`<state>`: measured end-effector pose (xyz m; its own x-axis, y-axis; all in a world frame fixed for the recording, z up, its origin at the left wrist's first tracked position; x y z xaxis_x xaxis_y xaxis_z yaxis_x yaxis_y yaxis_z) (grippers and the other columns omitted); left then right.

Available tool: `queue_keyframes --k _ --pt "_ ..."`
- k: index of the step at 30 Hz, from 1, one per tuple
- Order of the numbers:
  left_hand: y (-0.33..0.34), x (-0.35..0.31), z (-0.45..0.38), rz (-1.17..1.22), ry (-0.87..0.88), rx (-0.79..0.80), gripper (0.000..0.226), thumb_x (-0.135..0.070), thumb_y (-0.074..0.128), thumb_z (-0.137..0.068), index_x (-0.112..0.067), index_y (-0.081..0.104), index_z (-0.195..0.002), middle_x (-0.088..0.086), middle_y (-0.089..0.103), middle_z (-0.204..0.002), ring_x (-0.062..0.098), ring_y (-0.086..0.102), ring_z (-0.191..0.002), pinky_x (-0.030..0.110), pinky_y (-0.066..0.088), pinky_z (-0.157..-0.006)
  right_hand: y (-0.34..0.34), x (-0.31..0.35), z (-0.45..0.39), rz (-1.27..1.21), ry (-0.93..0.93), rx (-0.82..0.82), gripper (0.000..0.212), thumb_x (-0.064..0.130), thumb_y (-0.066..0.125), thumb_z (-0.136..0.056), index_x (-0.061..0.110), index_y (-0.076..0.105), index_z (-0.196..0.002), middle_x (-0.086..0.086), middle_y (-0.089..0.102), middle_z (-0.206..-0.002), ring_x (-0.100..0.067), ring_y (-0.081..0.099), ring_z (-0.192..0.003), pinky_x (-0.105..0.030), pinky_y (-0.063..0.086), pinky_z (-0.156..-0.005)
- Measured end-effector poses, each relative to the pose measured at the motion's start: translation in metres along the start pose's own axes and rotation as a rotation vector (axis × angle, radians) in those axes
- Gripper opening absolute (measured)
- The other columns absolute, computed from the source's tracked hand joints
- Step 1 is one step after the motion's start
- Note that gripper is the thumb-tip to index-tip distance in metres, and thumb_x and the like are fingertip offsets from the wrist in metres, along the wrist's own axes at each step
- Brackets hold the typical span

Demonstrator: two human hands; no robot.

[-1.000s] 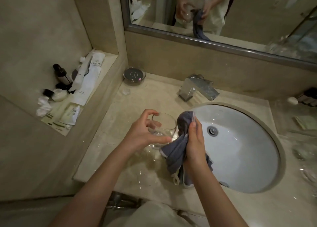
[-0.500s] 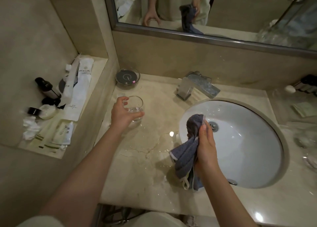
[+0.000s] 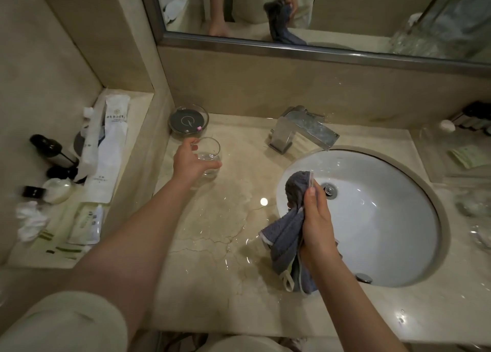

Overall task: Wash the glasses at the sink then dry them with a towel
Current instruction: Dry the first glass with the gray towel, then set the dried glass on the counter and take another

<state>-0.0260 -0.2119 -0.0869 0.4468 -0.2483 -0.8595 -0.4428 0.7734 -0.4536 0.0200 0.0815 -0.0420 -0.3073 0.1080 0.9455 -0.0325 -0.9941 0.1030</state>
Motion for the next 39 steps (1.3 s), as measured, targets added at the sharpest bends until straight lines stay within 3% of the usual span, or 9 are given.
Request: queue_keyframes --k 6,10,15,19,22,26,30,36,39 --pt "0.002 -0.001 -0.001 -0.005 -0.006 0.009 0.089 -0.013 0.092 -0.060 -0.013 0.045 -0.136 0.008 0.052 -0.133 0.024 0.055 -0.117 0.025 0.041 -0.088 -0.003 -0.008 -0.002 -0.019 0.007 -0.001 0.039 0.042 0.042 -0.101 0.031 0.048 -0.138 0.003 0.052 -0.141 -0.016 0.049 -0.131 -0.045 0.036 -0.113" --pt "0.003 -0.004 0.002 -0.045 -0.005 0.030 0.092 -0.013 0.091 -0.061 -0.013 0.042 -0.139 0.009 0.048 -0.138 0.024 0.049 -0.125 0.025 0.038 -0.094 0.000 -0.007 0.001 -0.026 0.006 0.014 0.035 0.052 0.047 -0.093 0.044 0.053 -0.126 0.005 0.052 -0.141 -0.016 0.049 -0.131 -0.045 0.036 -0.113" --pt "0.008 -0.041 0.026 -0.100 0.193 -0.045 0.084 -0.018 0.087 -0.068 -0.012 0.044 -0.139 0.007 0.041 -0.143 0.020 0.041 -0.131 0.021 0.031 -0.103 -0.015 -0.004 0.001 -0.047 0.018 -0.035 0.037 0.041 0.042 -0.101 0.031 0.050 -0.135 0.003 0.055 -0.138 -0.017 0.053 -0.126 -0.045 0.039 -0.111" --pt "0.029 -0.081 0.064 -0.094 0.358 -0.012 0.057 -0.020 0.083 -0.074 -0.012 0.057 -0.123 0.004 0.055 -0.127 0.018 0.050 -0.120 0.019 0.034 -0.092 -0.039 0.011 0.003 -0.106 0.034 -0.102 0.042 0.040 0.042 -0.101 0.025 0.046 -0.139 -0.003 0.057 -0.135 -0.021 0.056 -0.123 -0.041 0.043 -0.107" --pt "0.062 -0.101 0.102 0.052 0.320 0.188 0.044 -0.013 0.083 -0.074 -0.014 0.060 -0.112 -0.002 0.063 -0.109 0.011 0.059 -0.102 0.021 0.045 -0.088 -0.062 0.022 0.006 -0.195 0.028 -0.143 0.040 0.037 0.041 -0.101 0.021 0.047 -0.138 -0.005 0.060 -0.130 -0.024 0.060 -0.118 -0.038 0.047 -0.103" --pt "0.109 -0.117 0.161 0.224 0.255 0.281 0.027 -0.007 0.079 -0.077 -0.019 0.062 -0.093 -0.002 0.067 -0.086 0.004 0.063 -0.077 0.016 0.050 -0.075 -0.108 0.030 0.010 -0.315 0.002 -0.209 0.041 0.028 0.047 -0.100 0.016 0.048 -0.139 -0.008 0.058 -0.133 -0.025 0.061 -0.115 -0.034 0.050 -0.098" --pt "0.163 -0.129 0.221 0.238 0.245 0.383 0.024 -0.004 0.078 -0.078 -0.023 0.064 -0.083 -0.002 0.068 -0.077 0.003 0.064 -0.070 0.015 0.051 -0.070 -0.163 0.031 0.010 -0.342 -0.039 -0.242 0.039 0.024 0.047 -0.099 0.012 0.050 -0.136 -0.008 0.063 -0.124 -0.009 0.068 -0.090 -0.020 0.056 -0.079" --pt "0.250 -0.157 0.277 0.171 0.234 0.464 0.018 -0.006 0.077 -0.078 -0.021 0.067 -0.082 -0.003 0.069 -0.076 0.000 0.063 -0.067 0.014 0.050 -0.070 -0.268 0.033 0.011 -0.349 -0.022 -0.244 0.044 0.026 0.047 -0.098 0.009 0.048 -0.138 -0.011 0.059 -0.133 -0.023 0.061 -0.116 -0.026 0.053 -0.091" --pt "0.303 -0.169 0.303 0.118 0.212 0.517 0.014 -0.010 0.077 -0.079 -0.015 0.069 -0.089 -0.003 0.069 -0.078 -0.002 0.061 -0.065 0.010 0.049 -0.067 -0.325 0.032 0.008 -0.351 -0.010 -0.267 0.047 0.029 0.050 -0.094 0.011 0.049 -0.137 -0.008 0.060 -0.131 -0.018 0.063 -0.112 -0.024 0.054 -0.088"
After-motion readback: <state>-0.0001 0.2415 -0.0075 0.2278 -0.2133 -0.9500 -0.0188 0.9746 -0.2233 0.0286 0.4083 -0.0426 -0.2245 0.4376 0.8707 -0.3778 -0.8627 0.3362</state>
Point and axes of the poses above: each hand's wrist, its own z-axis away from the middle knuckle, its own y-axis out of the palm, x = y × z, the point moved 5 cm from there along -z, towards the middle knuckle
